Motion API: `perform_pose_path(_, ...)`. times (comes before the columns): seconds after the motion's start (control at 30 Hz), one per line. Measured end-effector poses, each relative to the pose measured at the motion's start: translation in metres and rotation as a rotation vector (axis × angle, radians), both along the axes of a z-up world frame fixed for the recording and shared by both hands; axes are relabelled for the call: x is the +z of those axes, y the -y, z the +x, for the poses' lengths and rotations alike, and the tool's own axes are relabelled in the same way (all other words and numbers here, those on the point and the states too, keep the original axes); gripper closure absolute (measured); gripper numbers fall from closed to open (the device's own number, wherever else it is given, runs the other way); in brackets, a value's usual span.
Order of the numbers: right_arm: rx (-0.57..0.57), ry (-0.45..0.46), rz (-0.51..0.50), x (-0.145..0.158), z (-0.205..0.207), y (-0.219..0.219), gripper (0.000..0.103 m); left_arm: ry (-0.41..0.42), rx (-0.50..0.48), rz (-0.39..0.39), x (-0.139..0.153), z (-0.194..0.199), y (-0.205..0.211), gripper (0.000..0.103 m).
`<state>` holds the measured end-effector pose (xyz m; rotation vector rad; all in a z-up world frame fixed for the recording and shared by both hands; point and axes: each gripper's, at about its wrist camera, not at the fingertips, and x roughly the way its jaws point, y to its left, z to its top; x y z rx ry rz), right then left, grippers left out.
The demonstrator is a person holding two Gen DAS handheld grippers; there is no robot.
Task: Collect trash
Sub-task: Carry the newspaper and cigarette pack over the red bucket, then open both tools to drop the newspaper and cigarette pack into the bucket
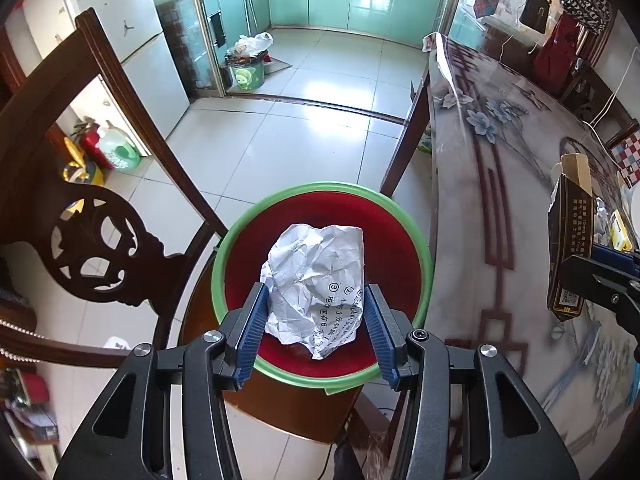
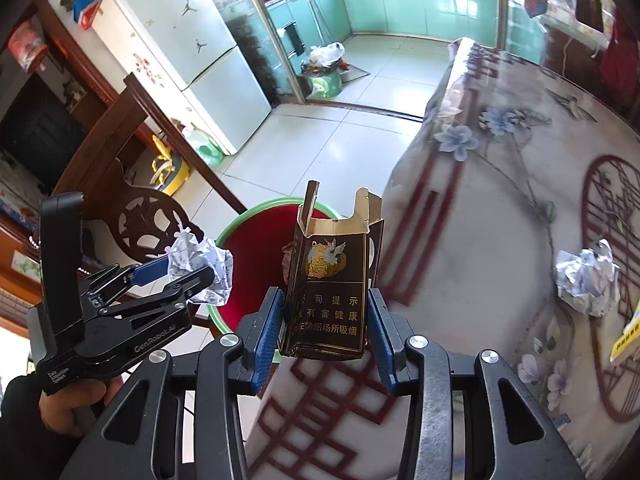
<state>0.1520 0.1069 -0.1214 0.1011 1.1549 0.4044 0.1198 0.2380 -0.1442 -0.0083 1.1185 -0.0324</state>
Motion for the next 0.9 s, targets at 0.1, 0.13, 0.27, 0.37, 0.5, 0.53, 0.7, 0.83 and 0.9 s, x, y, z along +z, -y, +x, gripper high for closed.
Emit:
perform_pose_path(0.1,0.023,-0.016,-0.008,-0.007,0.006,-0.012,0.063,-0.027,0.01,-0.011,-0.009,0.004,-0.007,0.057)
perform_pose_path(0.13,0.028,-0.022,-0.007,-0.01,0.008,-0.014,0.063,-0.036,0.012,-0.014,-0.012,0.006,-0.009,0.057)
perform_pose_path(0.27,0.042,-0.045,-0.01,-0.019,0.016,-0.022,0.063,-0.064,0.023,-0.029,-0.021,0.011,-0.016,0.057)
perform_pose_path(0.37,0.055,-0.05,-0.016,-0.022,0.02,-0.027,0.063,-0.083,0.034,-0.035,-0.028,0.016,-0.02,0.057)
perform_pose_path(0.5,0.077,-0.061,-0.022,-0.029,0.026,-0.035,0.063,-0.107,0.046,-0.038,-0.037,0.024,-0.025,0.057)
perform_pose_path(0.53,0.083,-0.067,-0.024,-0.032,0.027,-0.038,0.063,-0.116,0.049,-0.04,-0.04,0.026,-0.026,0.057)
perform_pose_path(0.7,0.103,-0.085,-0.047,-0.046,0.04,-0.048,0.063,-0.159,0.069,-0.051,-0.054,0.031,-0.03,0.057)
perform_pose_path(0.83,0.121,-0.113,-0.039,-0.061,0.05,-0.054,0.063,-0.19,0.085,-0.056,-0.065,0.035,-0.032,0.055)
perform_pose_path(0.9,0.128,-0.124,-0.039,-0.065,0.053,-0.055,0.063,-0.198,0.092,-0.058,-0.068,0.037,-0.034,0.055)
